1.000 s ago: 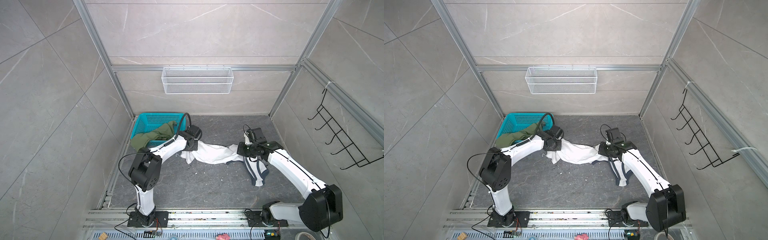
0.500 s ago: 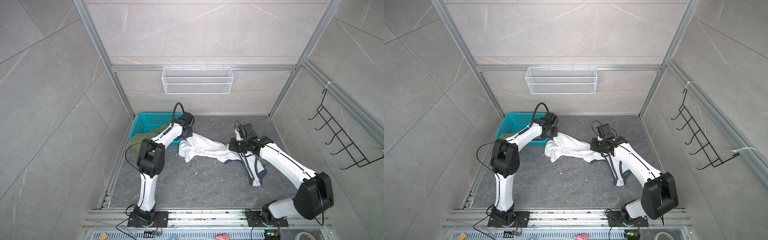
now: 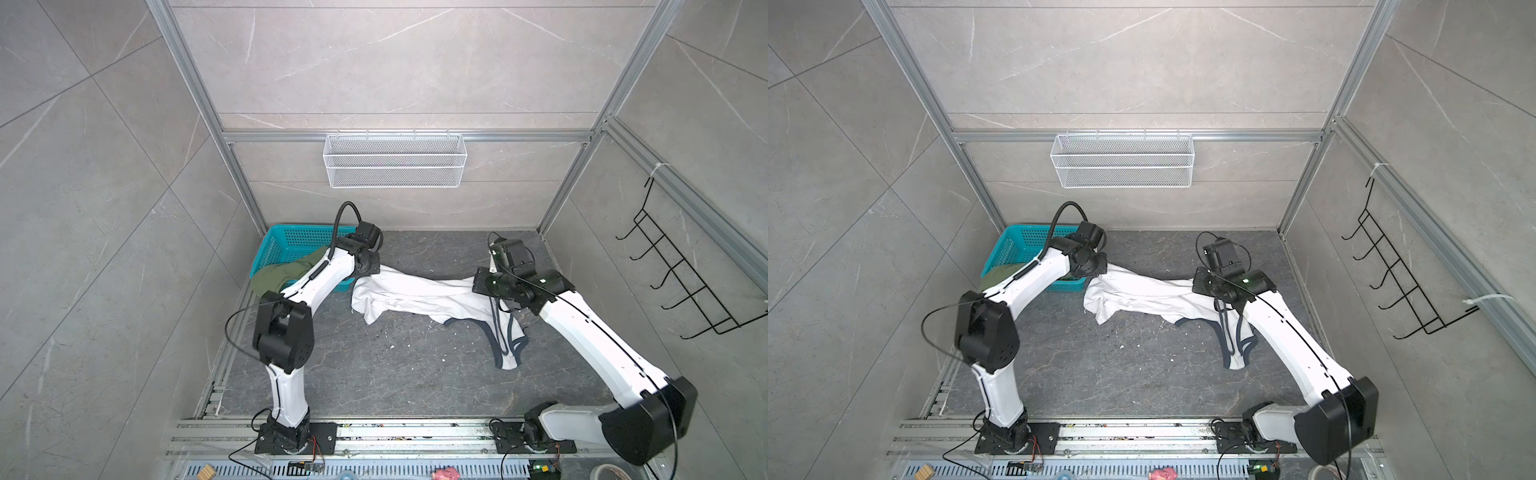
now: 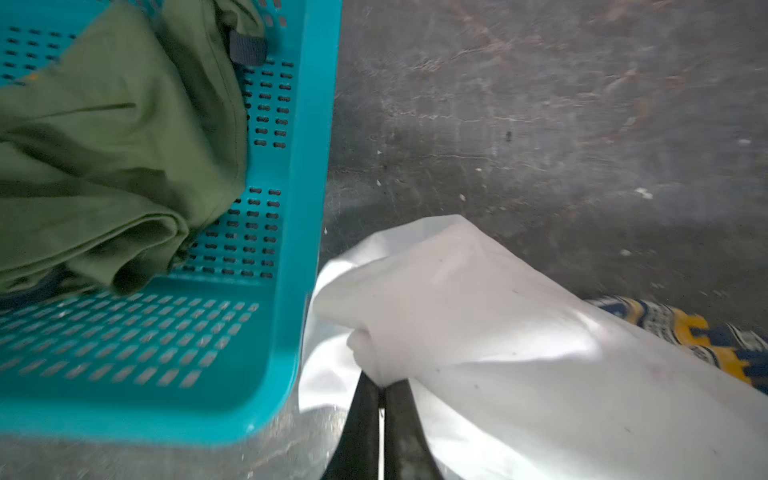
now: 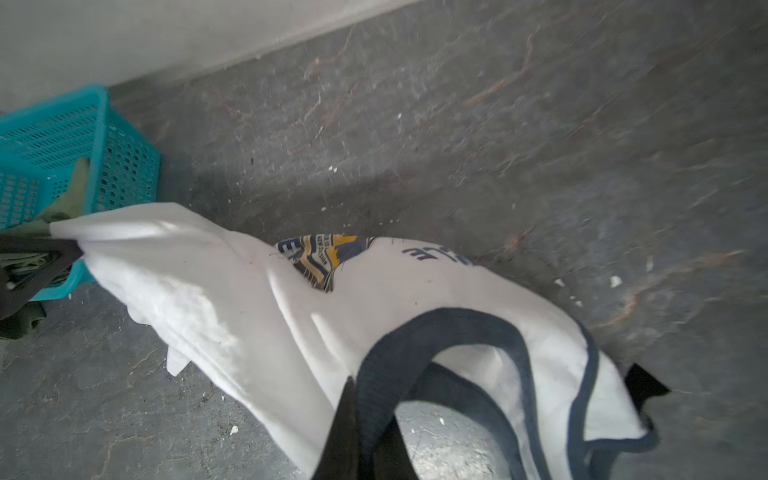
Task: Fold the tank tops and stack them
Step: 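Lift the tank top off the table with both grippers, raising it high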
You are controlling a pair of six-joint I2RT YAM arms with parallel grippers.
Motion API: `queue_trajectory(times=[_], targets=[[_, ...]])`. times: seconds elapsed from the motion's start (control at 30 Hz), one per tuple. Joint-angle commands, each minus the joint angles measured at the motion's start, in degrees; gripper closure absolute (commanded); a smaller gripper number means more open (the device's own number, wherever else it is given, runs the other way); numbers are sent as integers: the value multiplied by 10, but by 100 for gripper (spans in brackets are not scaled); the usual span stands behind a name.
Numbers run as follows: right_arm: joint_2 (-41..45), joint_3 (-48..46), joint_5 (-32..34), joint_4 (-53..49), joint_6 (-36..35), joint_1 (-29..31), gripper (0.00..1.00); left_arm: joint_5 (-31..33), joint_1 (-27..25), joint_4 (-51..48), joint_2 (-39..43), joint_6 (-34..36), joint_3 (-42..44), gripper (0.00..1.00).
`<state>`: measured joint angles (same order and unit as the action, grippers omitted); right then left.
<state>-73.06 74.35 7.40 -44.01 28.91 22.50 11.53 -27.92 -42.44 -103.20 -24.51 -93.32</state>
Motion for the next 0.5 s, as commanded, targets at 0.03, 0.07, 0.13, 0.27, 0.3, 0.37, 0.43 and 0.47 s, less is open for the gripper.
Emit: queue_trajectory(times=[0.03, 0.07, 0.13, 0.27, 0.3, 0.37, 0.43, 0.47], targets=[[73, 40, 40, -81, -25, 1, 100, 14, -40, -16, 179, -21, 48, 100], [87, 45, 41, -93, -27, 2, 100, 16, -50, -19, 206, -22, 57, 100], [121, 60, 39, -124, -30, 2, 100, 17, -67, -28, 267, -23, 79, 100], [182, 108, 16, -170, -48, 1, 100, -22, -78, -39, 380, -18, 95, 100], [192, 128, 4, -184, -54, 1, 100, -38, -78, -43, 405, -13, 90, 100], [206, 172, -21, -213, -63, 1, 100, -63, -79, -52, 445, -5, 74, 100], [216, 215, -42, -239, -69, 1, 100, -87, -79, -59, 480, 0, 54, 100], [219, 243, -51, -253, -70, 1, 100, -98, -79, -60, 498, 1, 42, 100]])
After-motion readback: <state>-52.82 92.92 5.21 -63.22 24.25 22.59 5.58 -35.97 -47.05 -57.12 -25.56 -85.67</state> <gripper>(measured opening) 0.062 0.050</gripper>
